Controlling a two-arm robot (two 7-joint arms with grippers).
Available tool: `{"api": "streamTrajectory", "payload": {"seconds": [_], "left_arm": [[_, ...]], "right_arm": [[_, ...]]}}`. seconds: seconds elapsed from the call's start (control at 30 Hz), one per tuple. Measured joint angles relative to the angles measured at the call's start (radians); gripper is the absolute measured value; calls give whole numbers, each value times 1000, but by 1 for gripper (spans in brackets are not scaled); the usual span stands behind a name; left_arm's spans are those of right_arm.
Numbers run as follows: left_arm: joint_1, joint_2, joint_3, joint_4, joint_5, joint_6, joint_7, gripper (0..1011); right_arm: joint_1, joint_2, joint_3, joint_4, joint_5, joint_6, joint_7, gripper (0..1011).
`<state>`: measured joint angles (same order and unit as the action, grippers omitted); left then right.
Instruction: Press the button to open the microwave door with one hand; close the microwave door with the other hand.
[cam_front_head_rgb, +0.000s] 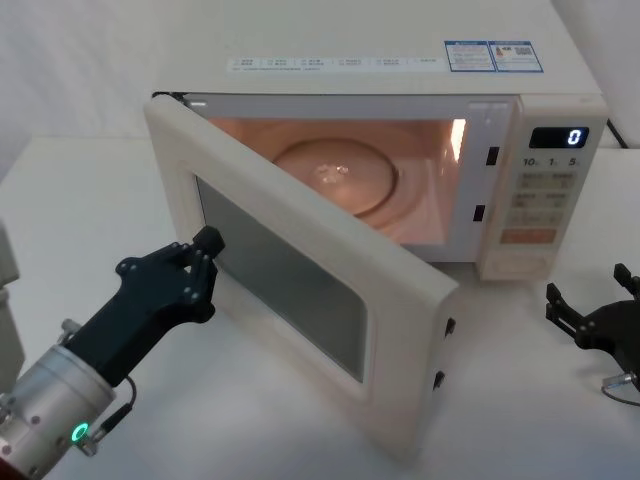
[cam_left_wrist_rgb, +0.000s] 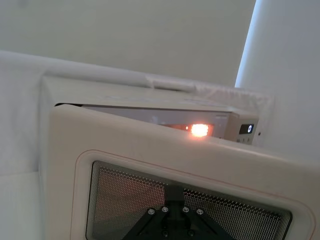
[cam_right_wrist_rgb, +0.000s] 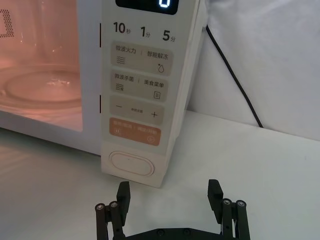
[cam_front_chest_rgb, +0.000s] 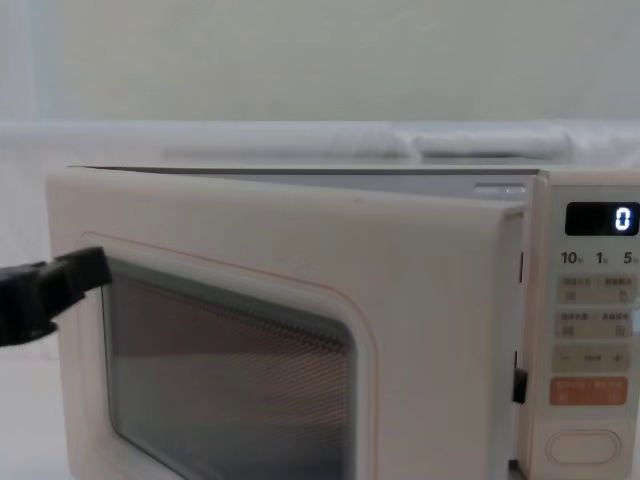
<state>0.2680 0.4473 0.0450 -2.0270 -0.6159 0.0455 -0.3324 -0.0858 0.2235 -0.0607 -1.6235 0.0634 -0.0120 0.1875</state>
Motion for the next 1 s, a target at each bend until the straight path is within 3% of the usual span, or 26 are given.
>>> {"api": "streamTrajectory", "payload": {"seconds": [0.37,0.6,1.0], "left_arm": [[-105,28,96,51,55,16,20,0],[-142,32,138,56,97,14,37,0],[-197,9,193,70,177,10,57,0]], "right_arm": [[0,0,0,0,0,0,0,1002],[0,0,0,0,0,0,0,1002],[0,0,0,0,0,0,0,1002]]}}
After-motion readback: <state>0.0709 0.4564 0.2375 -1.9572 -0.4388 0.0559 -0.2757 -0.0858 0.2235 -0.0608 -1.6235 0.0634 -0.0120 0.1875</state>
